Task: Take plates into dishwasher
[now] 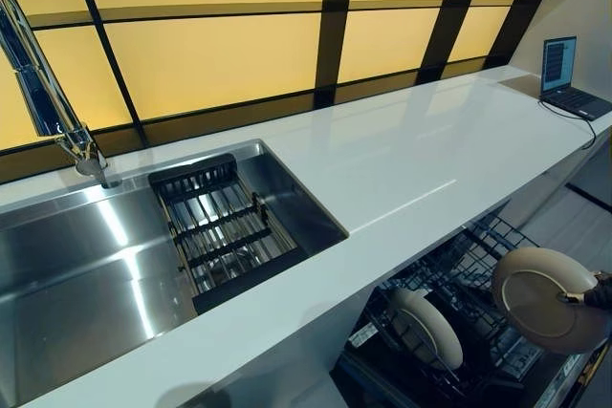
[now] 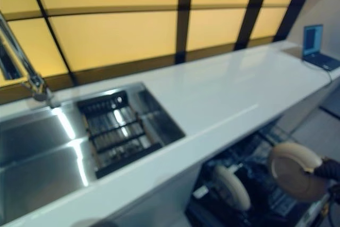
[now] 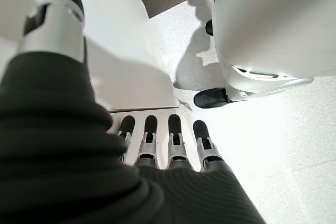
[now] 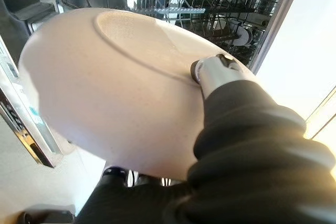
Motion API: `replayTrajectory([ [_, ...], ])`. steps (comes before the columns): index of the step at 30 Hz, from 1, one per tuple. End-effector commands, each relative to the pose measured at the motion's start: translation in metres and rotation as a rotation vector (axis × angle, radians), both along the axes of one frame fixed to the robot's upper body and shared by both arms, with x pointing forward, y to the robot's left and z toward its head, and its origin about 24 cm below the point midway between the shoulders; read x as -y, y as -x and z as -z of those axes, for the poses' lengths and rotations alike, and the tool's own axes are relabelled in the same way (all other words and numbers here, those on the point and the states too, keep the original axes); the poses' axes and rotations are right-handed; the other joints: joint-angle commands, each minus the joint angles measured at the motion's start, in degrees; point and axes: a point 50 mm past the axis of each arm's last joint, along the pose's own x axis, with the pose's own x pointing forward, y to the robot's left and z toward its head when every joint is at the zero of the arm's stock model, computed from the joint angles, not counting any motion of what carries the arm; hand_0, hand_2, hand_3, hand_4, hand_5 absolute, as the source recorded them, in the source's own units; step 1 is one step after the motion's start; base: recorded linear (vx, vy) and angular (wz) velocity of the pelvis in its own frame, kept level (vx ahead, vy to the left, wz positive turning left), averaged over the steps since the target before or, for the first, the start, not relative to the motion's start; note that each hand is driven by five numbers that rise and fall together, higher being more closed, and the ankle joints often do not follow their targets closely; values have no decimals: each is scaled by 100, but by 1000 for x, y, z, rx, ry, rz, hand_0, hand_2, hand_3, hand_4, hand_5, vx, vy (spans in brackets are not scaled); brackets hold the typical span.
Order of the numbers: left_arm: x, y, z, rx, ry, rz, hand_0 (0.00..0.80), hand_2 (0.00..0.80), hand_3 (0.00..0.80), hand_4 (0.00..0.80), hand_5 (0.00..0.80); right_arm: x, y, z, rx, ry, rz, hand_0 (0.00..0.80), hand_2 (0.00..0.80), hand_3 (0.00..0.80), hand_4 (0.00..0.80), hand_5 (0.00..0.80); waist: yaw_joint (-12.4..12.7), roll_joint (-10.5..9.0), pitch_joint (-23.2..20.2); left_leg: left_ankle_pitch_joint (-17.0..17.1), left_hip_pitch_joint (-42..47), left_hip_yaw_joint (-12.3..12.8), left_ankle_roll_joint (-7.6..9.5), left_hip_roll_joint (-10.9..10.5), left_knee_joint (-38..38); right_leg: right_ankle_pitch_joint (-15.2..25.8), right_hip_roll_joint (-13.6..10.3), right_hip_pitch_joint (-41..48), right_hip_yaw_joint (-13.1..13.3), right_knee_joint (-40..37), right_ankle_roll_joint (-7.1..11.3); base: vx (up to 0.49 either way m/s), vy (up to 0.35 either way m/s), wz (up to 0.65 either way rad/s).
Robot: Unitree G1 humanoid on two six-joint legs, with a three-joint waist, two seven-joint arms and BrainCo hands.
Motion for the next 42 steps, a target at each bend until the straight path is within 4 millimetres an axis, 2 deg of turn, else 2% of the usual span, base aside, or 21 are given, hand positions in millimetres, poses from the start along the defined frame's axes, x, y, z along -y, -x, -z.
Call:
replayTrajectory([
  [1, -16, -12, -6, 35, -41, 15, 0, 0, 0, 0, 0, -12, -22, -12, 112, -42, -29, 800, 800, 800, 800, 800, 199, -195, -206, -507, 436, 84, -163, 141, -6, 590, -237, -365, -202, 5, 685, 0, 0, 0],
  [5, -12, -14, -6, 53, -4, 1, 0, 0, 0, 0, 0, -17, -25, -4, 123, -70, -18, 800, 800, 800, 800, 800, 239, -168, -193, -514, 436, 62, -158, 129, -6, 583, -244, -354, -204, 5, 689, 3, -23, 0],
  [10, -13, -11, -6, 82, 45, -145, 0, 0, 0, 0, 0, -22, -29, 7, 120, -116, 0, 800, 800, 800, 800, 800, 345, -122, -139, -516, 426, -2, -156, 111, -6, 574, -284, -348, -273, 5, 692, -7, -56, 1],
  [16, -14, -6, -5, 81, 50, -164, 0, 0, 0, 0, 0, -27, -34, 18, 100, -131, 9, 800, 800, 800, 800, 800, 466, -54, -76, -483, 403, -96, -173, 100, -6, 562, -342, -311, -390, 5, 677, -2, -63, 4],
  [24, -15, -6, -6, 100, 47, -160, 0, 0, 0, 0, 0, -34, -42, 23, 80, -74, -9, 800, 800, 800, 800, 800, 589, 76, 32, -452, 336, -216, -178, 44, -6, 549, -400, -307, -487, 5, 662, -9, -29, 10],
  [29, -20, -14, -10, 126, 39, -168, 0, 0, 0, 0, 0, -35, -49, 22, 41, 27, -45, 800, 800, 800, 800, 800, 625, 171, 161, -417, 264, -269, -170, 13, -6, 578, -433, -376, -486, 5, 654, -32, -39, 7],
  [35, -20, -19, -12, 145, 44, -165, 0, 0, 0, 0, 0, -38, -54, 21, 18, 48, -65, 800, 800, 800, 800, 800, 639, 270, 260, -383, 199, -315, -184, 1, -6, 595, -457, -437, -492, 5, 650, -33, -15, 4],
  [42, -17, -27, -14, 178, 59, -158, 0, 0, 0, 0, 0, -41, -54, 33, -43, 86, -83, 800, 800, 800, 800, 800, 627, 393, 379, -343, 123, -322, -224, -18, -6, 617, -513, -504, -529, 5, 653, -43, 13, 1],
])
